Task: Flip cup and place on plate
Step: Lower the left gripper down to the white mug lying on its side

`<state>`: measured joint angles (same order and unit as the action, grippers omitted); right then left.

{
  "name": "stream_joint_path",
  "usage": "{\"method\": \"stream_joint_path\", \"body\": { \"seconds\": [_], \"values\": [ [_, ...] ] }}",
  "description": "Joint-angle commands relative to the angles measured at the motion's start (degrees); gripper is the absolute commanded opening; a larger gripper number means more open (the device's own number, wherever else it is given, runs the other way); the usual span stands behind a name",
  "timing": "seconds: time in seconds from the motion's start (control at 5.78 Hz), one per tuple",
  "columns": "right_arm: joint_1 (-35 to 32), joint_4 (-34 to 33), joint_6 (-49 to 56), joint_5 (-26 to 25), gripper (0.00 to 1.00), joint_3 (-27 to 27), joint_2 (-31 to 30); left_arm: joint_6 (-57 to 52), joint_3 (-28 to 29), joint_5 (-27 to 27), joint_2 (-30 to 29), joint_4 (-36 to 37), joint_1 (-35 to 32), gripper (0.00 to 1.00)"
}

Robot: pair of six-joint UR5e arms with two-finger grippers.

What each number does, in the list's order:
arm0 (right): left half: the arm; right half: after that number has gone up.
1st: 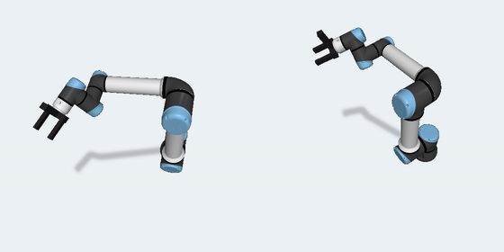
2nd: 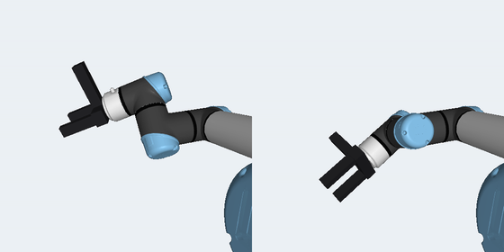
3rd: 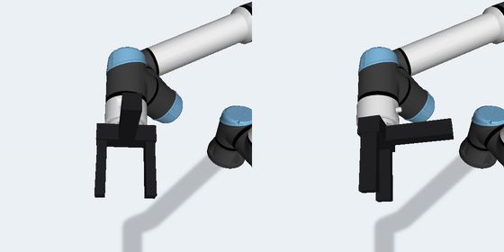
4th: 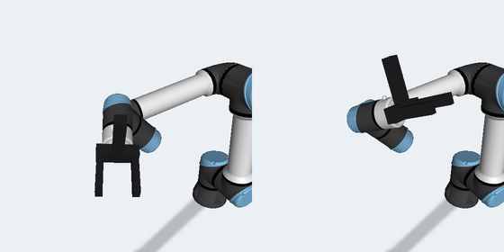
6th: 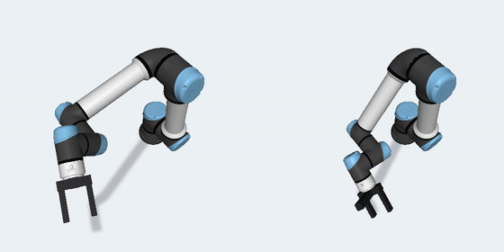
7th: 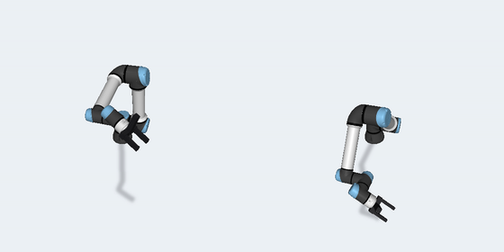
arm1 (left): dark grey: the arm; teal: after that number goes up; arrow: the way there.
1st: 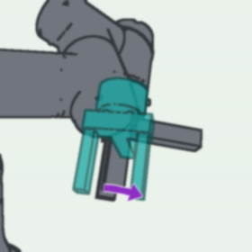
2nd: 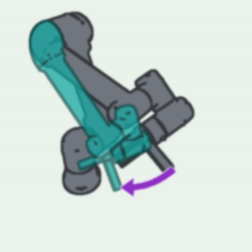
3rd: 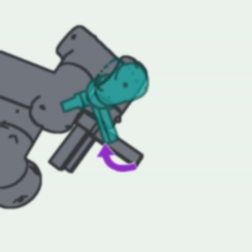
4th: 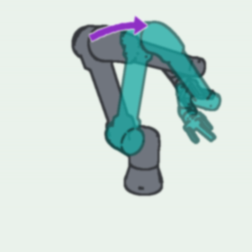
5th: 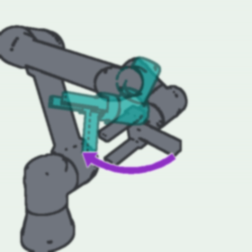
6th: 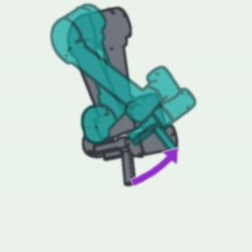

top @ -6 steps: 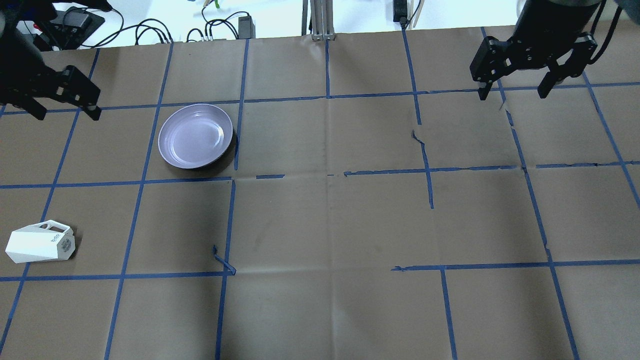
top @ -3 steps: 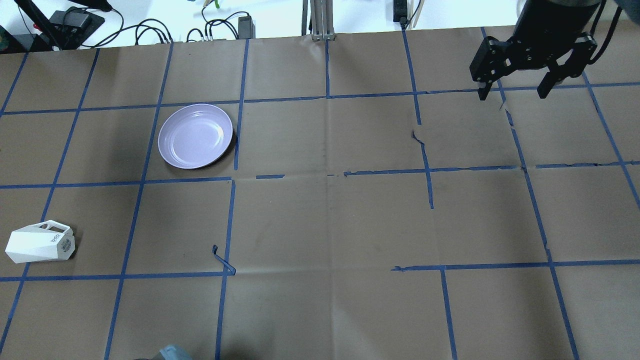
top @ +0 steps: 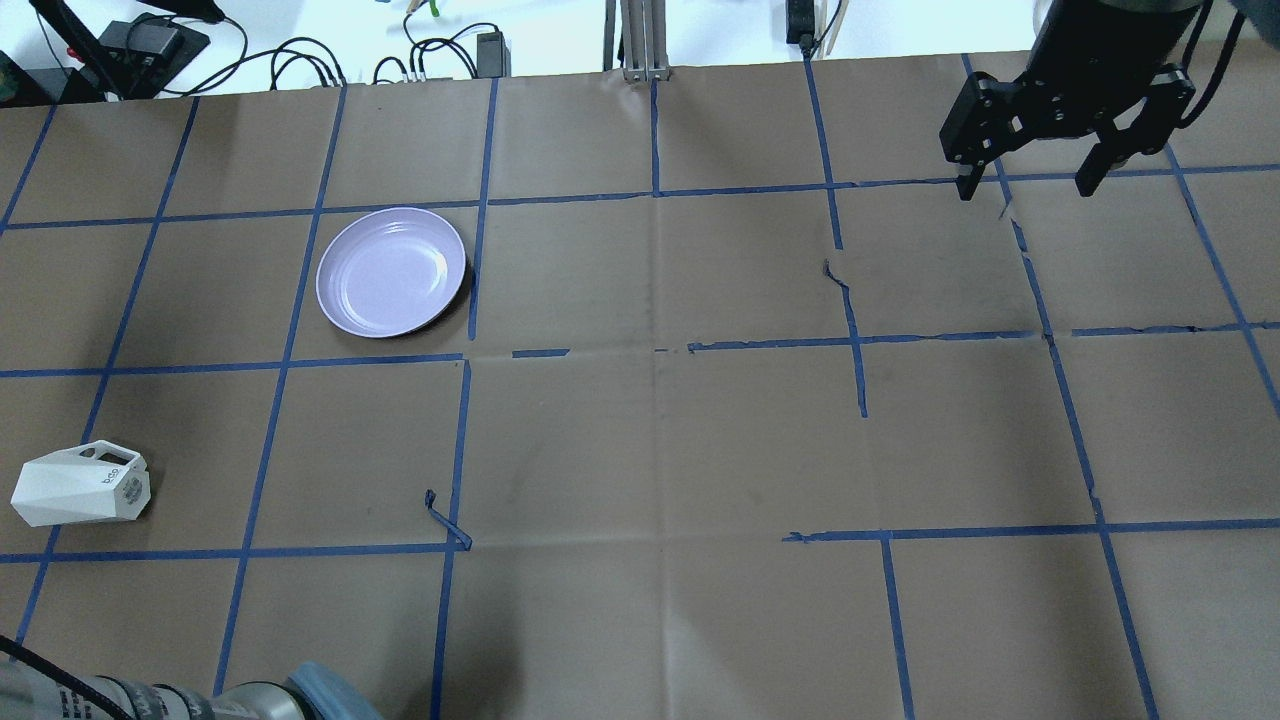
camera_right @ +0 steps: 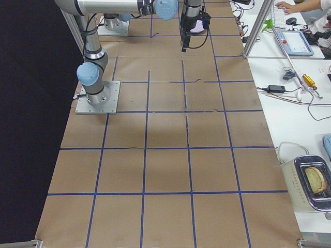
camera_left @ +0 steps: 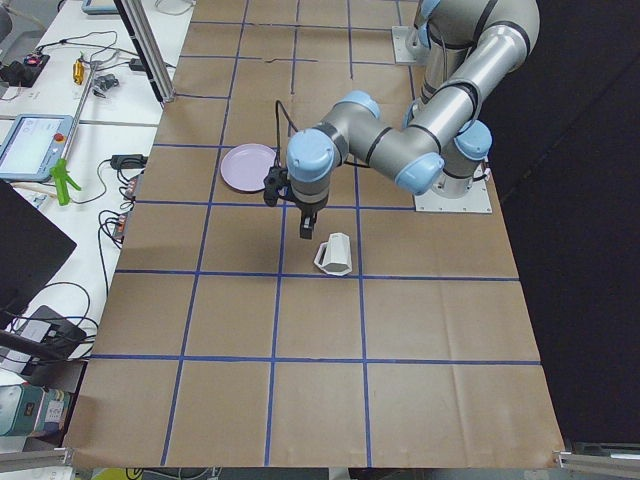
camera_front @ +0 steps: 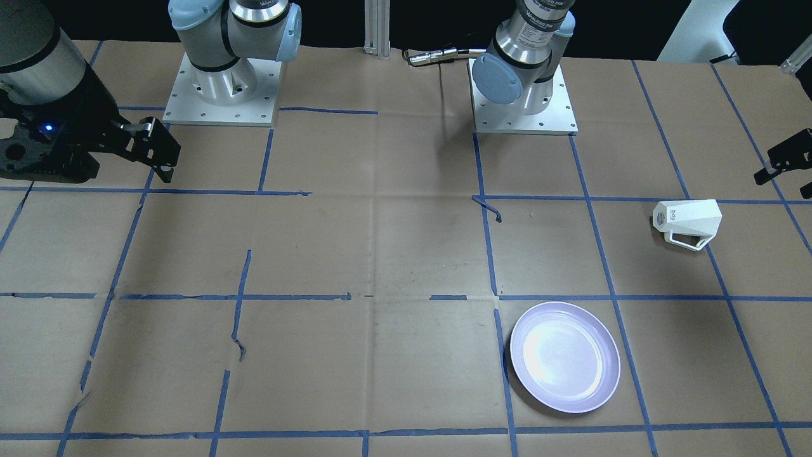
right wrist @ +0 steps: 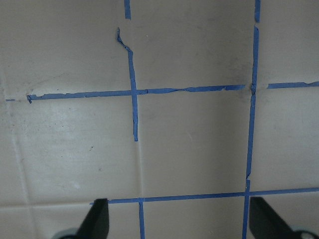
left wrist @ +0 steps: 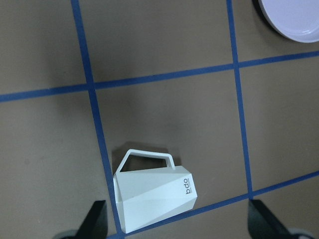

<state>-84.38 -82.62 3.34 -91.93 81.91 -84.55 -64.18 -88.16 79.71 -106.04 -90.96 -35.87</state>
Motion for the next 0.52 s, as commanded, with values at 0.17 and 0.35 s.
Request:
{"method": "stream_joint_path", "body": {
  "seconds": [0.17,0.35],
  "values": [
    [0.00,0.00,0.00,0.00,1.00,0.00,0.00,-3.49,-0.61,-4.55,-8.98,-4.28,5.97,0.98],
    [0.00,0.00,0.00,0.00,1.00,0.00,0.00,-7.58,-0.61,-4.74,-11.53,-5.18,6.24,0.98]
  ]
}}
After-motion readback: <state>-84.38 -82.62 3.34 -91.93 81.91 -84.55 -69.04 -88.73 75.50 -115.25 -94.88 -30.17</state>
